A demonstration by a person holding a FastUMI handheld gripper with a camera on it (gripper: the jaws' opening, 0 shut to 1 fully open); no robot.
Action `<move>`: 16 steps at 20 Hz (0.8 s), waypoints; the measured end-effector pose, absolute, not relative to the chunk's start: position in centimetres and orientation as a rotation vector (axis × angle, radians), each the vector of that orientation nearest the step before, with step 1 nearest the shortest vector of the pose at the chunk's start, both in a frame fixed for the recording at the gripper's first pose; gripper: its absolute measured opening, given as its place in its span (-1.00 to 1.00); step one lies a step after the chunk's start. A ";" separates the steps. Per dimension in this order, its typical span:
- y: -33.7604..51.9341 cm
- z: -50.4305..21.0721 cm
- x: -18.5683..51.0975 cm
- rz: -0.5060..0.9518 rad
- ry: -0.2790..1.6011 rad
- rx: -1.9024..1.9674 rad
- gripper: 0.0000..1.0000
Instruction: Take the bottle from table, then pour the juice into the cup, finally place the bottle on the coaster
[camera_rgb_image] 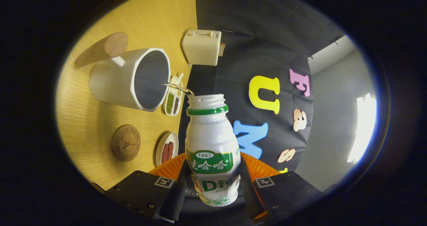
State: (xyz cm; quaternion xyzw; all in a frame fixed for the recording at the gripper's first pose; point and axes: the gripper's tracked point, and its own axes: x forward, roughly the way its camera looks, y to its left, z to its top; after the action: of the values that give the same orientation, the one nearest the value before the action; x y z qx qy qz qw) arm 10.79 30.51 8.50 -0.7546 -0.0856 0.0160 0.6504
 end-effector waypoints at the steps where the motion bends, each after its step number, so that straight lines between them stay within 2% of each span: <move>1: 30.5 8.5 10.9 0.037 -0.194 -1.717 0.46; 16: 31.0 9.0 10.6 0.031 -0.209 -1.791 0.46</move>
State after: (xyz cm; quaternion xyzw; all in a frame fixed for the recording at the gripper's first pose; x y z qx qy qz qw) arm 10.59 31.03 9.01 -0.7791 -0.0909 0.0134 0.6201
